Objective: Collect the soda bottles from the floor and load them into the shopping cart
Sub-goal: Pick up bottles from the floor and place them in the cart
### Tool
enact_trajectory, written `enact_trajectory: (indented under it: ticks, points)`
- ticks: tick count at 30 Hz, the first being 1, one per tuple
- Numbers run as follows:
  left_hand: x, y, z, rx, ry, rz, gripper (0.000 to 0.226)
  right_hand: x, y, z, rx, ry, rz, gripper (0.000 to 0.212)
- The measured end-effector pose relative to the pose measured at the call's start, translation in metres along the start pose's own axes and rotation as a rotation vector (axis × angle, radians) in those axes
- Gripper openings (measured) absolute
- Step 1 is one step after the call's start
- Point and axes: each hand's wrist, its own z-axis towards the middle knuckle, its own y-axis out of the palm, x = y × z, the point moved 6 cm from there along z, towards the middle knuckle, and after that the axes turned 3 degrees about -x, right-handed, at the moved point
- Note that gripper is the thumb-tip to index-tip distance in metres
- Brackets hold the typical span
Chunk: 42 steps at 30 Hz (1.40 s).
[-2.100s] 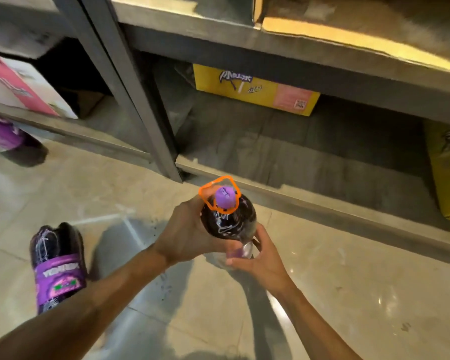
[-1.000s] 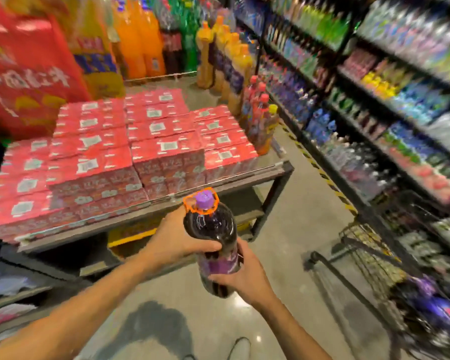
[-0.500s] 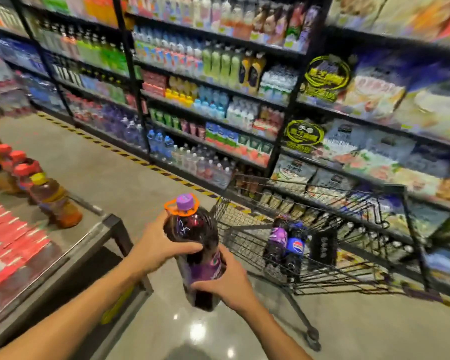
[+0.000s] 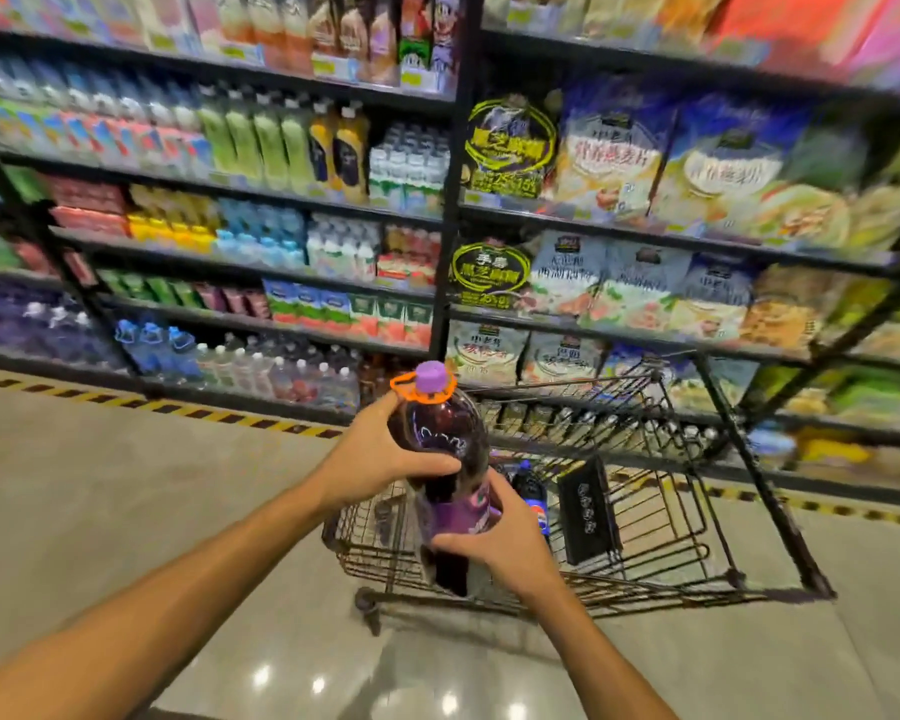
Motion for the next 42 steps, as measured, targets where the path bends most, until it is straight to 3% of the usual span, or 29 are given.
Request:
enact_trajectory:
  ticks: [7,11,15,19,25,30,35,38,42]
  points:
    - [-0.021,0.014,0.116,-0.138,-0.052,0.019,0.073,0.03,-0.036,0.079,0.057,0.101,0.069,0.083]
    - [-0.059,0.019,0.17,-0.101,-0.126,-0.003,0.078,0.07,-0.041,0.131,0.014,0.159,0.113,0.084]
    - [-0.116,0.026,0.211,-0.048,-0.283,-0.035,0.087,0.126,-0.03,0.176,-0.02,0.268,0.181,0.094]
    - [-0.186,0.04,0.243,0.031,-0.371,-0.042,0.063,0.19,-0.006,0.21,-0.036,0.407,0.245,0.106]
    - [-0.323,0.054,0.282,0.03,-0.581,-0.11,0.065,0.284,0.035,0.248,-0.094,0.597,0.323,0.107]
    - [-0.418,0.076,0.299,0.022,-0.702,-0.165,0.059,0.349,0.055,0.263,-0.056,0.763,0.26,0.069]
    - [-0.487,0.102,0.312,-0.037,-0.783,-0.208,0.05,0.396,0.06,0.273,-0.13,0.875,0.054,0.063]
    - [-0.511,0.109,0.322,-0.093,-0.807,-0.243,0.041,0.409,0.056,0.282,-0.171,0.917,-0.094,0.084]
    - [-0.53,0.114,0.335,-0.147,-0.823,-0.255,0.064,0.416,0.048,0.29,-0.192,0.929,-0.137,0.075]
